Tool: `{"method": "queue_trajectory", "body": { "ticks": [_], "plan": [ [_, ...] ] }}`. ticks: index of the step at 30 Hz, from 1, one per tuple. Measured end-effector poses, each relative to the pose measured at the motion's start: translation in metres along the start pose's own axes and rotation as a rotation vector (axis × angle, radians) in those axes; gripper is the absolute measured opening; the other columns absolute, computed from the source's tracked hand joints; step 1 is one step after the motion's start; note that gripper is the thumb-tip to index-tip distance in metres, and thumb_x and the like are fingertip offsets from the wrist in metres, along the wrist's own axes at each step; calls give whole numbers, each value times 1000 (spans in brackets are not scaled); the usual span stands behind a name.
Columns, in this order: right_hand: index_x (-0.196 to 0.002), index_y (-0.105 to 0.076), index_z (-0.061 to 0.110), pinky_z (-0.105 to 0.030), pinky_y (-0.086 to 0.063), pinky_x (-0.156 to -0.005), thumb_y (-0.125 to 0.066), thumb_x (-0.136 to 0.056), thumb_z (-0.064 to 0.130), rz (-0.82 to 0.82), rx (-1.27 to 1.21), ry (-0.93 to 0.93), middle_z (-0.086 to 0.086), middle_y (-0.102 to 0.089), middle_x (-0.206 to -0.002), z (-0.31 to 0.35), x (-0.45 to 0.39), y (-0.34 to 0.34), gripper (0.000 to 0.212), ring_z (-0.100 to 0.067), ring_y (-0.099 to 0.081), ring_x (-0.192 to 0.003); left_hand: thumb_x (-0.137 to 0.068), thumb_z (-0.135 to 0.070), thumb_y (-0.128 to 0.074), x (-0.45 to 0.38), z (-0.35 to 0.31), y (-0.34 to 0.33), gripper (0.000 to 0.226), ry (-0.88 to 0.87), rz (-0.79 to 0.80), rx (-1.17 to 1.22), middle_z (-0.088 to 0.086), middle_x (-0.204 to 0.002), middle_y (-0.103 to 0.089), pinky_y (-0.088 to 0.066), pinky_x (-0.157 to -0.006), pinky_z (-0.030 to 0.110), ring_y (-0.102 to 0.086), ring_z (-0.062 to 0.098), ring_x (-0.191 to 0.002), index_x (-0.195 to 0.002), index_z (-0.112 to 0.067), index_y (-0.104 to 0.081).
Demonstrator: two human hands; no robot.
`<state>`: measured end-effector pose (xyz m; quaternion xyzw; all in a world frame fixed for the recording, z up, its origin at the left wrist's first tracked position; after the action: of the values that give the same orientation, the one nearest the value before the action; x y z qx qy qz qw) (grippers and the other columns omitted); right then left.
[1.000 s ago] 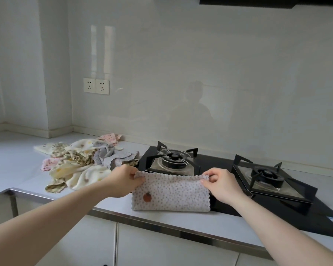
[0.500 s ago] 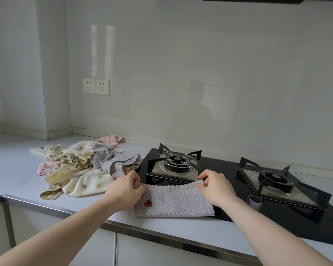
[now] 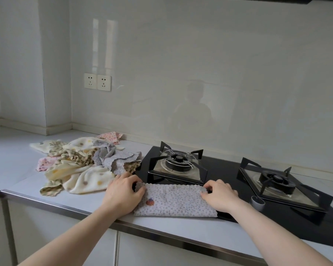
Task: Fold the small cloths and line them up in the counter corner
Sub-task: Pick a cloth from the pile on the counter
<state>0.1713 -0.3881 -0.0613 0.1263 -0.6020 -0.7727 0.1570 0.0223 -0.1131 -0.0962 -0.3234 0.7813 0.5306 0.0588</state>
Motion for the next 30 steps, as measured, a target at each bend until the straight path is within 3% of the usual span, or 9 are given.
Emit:
{"method": "queue_trajectory", "body": {
  "ticks": [4,6,8,10,14,18,22,25,30],
  "plan": [
    [-88,-62,32,-42,-38,-105,-57,-87,35,60,-39,-22,7,-65,-104,10,-1,8,7,-24,-55,-112,-90,-56,-61,-1,5,0,19,19,14,84,-15,-97,-56,-44,-92,39,-54,16,-101,-94,-38,-64],
    [-72,-54,25,-34,-41,-84,-62,-81,27,66,-123,-5,6,-60,-80,16,-1,12,12,-20,-55,-84,-89,-55,-64,-2,7,-1,19,37,19,126,-15,-93,-58,-46,-91,39,-55,16,-97,-85,-37,-61],
    [-67,-53,21,-29,-37,-64,-63,-80,22,20,-226,25,3,-54,-68,22,0,18,17,-17,-48,-64,-89,-54,-64,-2,8,0,20,54,11,166,-15,-91,-60,-47,-90,39,-57,16,-95,-81,-36,-60],
    [-71,-61,16,-25,-36,-55,-65,-82,22,-47,-298,27,3,-58,-66,26,2,28,14,-14,-49,-56,-92,-52,-60,-3,9,1,21,74,-5,204,-13,-91,-63,-48,-88,39,-58,17,-96,-81,-35,-63],
    [-78,-73,20,-23,-43,-59,-73,-82,27,-130,-470,-8,6,-67,-81,35,3,46,8,-9,-59,-72,-97,-48,-55,-4,11,0,24,104,-1,247,-11,-94,-68,-50,-89,39,-59,18,-99,-88,-33,-71],
    [-82,-75,17,-20,-43,-48,-71,-81,27,-34,-599,-23,4,-60,-65,55,5,46,10,-14,-55,-59,-100,-43,-52,-4,10,3,25,130,14,311,-13,-93,-71,-51,-86,36,-62,13,-94,-93,-31,-73],
    [-84,-75,9,-17,-43,-44,-71,-82,24,-2,-626,39,1,-63,-68,87,10,36,16,-11,-58,-58,-102,-39,-51,-4,11,4,23,167,46,396,-12,-86,-70,-51,-79,32,-63,9,-85,-94,-30,-70],
    [-79,-73,14,-24,-56,-54,-69,-85,18,75,-708,69,0,-68,-74,108,14,24,9,-13,-68,-66,-101,-38,-50,-4,13,5,23,191,67,447,-13,-91,-71,-53,-83,34,-63,8,-89,-95,-31,-71],
    [-98,-73,4,-37,-65,-65,-68,-91,11,133,-804,114,-7,-72,-83,136,22,5,11,-16,-74,-61,-97,-39,-49,-3,16,8,24,203,84,521,-14,-100,-72,-51,-92,36,-63,10,-99,-92,-35,-72]
  ]
}}
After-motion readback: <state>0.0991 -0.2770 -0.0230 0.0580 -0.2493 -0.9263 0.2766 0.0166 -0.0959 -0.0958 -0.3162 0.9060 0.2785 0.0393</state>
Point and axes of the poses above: each hand's wrist, its own x-axis away from the middle knuckle, its own y-axis out of the back of the hand, z = x × y, the point moved 4 cm from there along -x, towards the middle knuckle
